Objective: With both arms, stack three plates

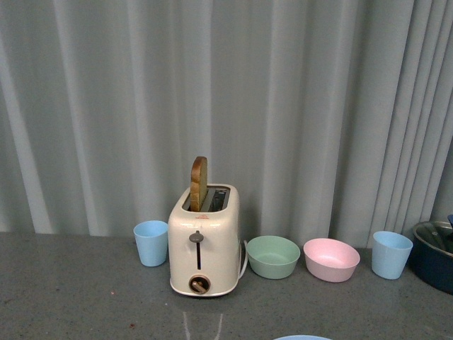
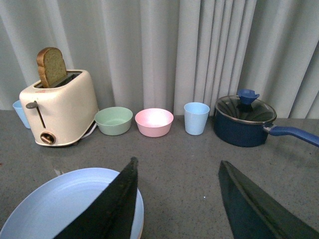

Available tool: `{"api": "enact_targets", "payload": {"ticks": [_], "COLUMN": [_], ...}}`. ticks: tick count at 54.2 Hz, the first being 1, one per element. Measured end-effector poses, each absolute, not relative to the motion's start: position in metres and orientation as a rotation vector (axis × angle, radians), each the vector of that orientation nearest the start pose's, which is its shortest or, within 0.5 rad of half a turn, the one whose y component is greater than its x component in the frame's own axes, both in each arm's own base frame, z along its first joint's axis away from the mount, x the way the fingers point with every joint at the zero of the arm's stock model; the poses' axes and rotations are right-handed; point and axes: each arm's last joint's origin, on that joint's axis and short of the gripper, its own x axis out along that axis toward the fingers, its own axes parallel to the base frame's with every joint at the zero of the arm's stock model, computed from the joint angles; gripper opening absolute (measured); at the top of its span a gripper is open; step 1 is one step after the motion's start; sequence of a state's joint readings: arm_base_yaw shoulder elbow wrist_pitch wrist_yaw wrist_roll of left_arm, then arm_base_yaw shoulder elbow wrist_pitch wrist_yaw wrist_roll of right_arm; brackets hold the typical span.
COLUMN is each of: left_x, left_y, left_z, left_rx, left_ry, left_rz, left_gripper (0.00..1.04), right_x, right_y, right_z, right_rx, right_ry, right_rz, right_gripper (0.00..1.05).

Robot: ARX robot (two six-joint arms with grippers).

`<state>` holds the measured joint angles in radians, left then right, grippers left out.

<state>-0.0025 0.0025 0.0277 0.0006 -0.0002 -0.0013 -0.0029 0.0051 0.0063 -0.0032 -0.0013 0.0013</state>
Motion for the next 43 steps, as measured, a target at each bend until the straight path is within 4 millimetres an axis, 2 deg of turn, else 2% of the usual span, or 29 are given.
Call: {"api": "enact_targets", "payload": {"ticks": [14, 43], "left_x": [0.0961, 0.0961], "left_y": [-0.0002, -0.0002], "left_z": [0.1728, 0.1728], "left_rx": [-0.001, -0.001], "left_ry": [-0.026, -0.026], "left_rz": [-0.002, -0.002], "left_gripper": [0.98, 0.98], "right_x": [0.0976, 0.0976], "right_y": [-0.0002, -0.0002], "right_z": [0.1649, 0.1649], "right_rx": [0.002, 0.002], "right_ry": [0.002, 0.002], "right_rz": [-0.002, -0.002], "right_gripper": [0.99, 0.97]}}
